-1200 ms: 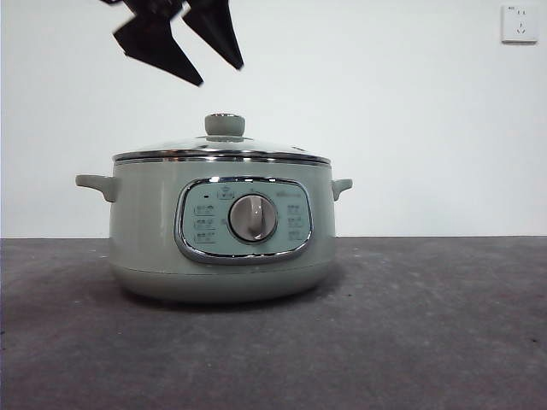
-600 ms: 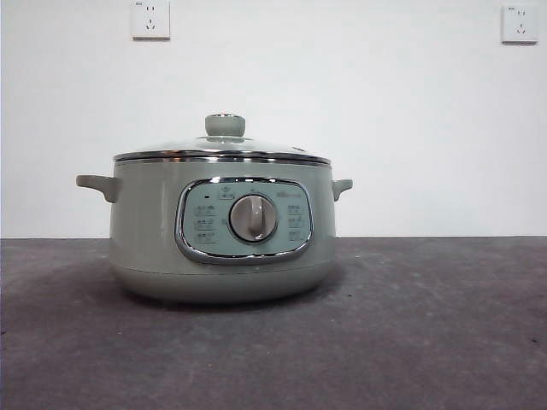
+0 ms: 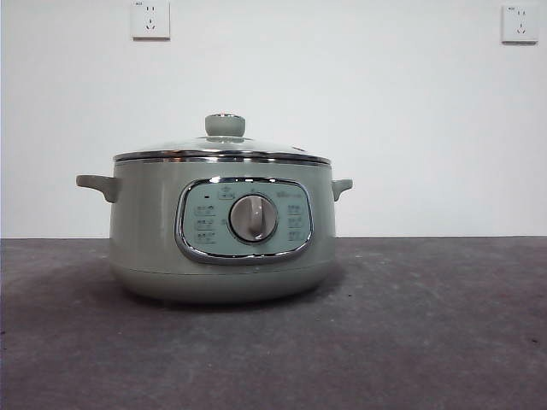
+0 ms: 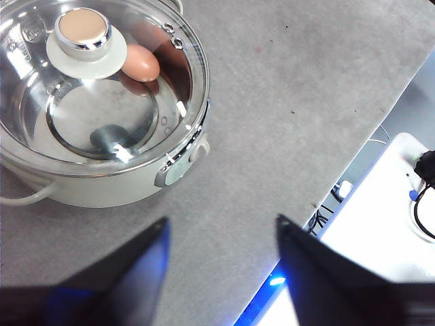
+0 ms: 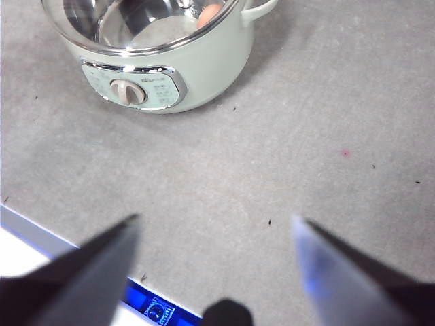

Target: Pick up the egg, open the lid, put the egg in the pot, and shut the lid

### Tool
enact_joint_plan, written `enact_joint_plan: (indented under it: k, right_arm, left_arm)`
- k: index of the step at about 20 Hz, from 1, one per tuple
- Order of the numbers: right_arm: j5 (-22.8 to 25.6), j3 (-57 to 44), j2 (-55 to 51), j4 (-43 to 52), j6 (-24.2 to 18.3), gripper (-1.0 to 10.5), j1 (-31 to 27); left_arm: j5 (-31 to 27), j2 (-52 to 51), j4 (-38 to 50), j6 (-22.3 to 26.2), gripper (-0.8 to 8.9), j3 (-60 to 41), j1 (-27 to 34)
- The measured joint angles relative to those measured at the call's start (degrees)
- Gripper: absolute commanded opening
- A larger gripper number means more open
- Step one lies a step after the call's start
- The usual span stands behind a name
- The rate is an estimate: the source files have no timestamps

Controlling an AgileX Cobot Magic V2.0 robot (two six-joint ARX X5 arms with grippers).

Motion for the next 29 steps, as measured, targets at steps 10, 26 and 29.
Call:
enact_joint_plan:
  k: [10, 26, 29]
  right_arm:
    - [0.5, 0.0, 0.1, 0.2, 1.5, 0.0, 0.0]
    - [0.5, 0.0, 0.1, 0.3, 1.6, 0.0, 0.0]
    - [0.5, 0.0, 0.1, 0.3, 1.6, 0.0, 0.0]
  left_arm:
    - [0.0, 0.0, -0.1, 0.0, -0.04, 0.0, 0.0]
    - [-5.6, -0.3, 13.6, 1.2, -0.02, 0.1, 1.0]
    - [-5.7, -4.4, 23.4, 3.3, -0.02, 0.0, 8.1]
